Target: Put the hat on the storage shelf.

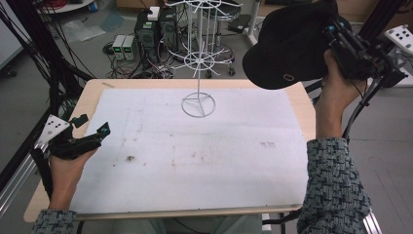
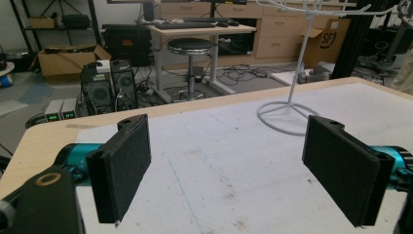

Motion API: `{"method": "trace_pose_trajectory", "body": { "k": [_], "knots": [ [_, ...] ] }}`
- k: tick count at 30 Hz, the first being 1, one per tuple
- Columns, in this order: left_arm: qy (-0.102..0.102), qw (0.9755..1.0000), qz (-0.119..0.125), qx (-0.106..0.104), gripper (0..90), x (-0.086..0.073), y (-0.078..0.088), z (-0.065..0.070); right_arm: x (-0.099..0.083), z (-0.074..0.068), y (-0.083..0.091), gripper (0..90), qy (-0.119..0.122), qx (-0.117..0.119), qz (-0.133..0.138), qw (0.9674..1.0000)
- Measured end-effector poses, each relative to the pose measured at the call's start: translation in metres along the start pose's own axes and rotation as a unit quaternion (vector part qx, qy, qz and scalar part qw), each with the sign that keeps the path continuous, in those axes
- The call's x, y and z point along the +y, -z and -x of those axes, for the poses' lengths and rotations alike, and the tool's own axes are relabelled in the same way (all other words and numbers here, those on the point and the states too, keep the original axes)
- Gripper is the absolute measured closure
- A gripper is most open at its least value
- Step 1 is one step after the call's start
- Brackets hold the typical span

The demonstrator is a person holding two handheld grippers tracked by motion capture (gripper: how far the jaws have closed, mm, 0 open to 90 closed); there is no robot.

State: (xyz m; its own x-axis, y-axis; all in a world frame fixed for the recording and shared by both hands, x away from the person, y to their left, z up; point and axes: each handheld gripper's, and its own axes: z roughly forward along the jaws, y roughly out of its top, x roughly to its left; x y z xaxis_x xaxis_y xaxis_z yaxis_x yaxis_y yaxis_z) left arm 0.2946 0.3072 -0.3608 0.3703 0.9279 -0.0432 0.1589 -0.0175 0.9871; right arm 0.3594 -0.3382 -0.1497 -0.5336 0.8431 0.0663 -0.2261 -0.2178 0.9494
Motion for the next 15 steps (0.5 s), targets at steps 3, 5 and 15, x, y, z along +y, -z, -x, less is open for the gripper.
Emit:
{"method": "trace_pose_trajectory", "body": {
  "k": [3,5,15],
  "knots": [
    [0.001,1.0,0.001,0.002,18.2,0.0,0.0,-0.001,0.004,0.002,-0.004,85.0,-0.009,0.016,0.009,0.9998],
    [0.002,1.0,0.001,0.003,18.2,0.0,0.001,-0.001,0.005,0.004,-0.005,85.0,-0.012,0.021,0.012,0.9996],
    [0.002,1.0,0.001,0.004,18.2,0.0,0.003,-0.004,0.01,0.009,-0.014,85.0,-0.037,0.057,0.033,0.9971]
  ]
}}
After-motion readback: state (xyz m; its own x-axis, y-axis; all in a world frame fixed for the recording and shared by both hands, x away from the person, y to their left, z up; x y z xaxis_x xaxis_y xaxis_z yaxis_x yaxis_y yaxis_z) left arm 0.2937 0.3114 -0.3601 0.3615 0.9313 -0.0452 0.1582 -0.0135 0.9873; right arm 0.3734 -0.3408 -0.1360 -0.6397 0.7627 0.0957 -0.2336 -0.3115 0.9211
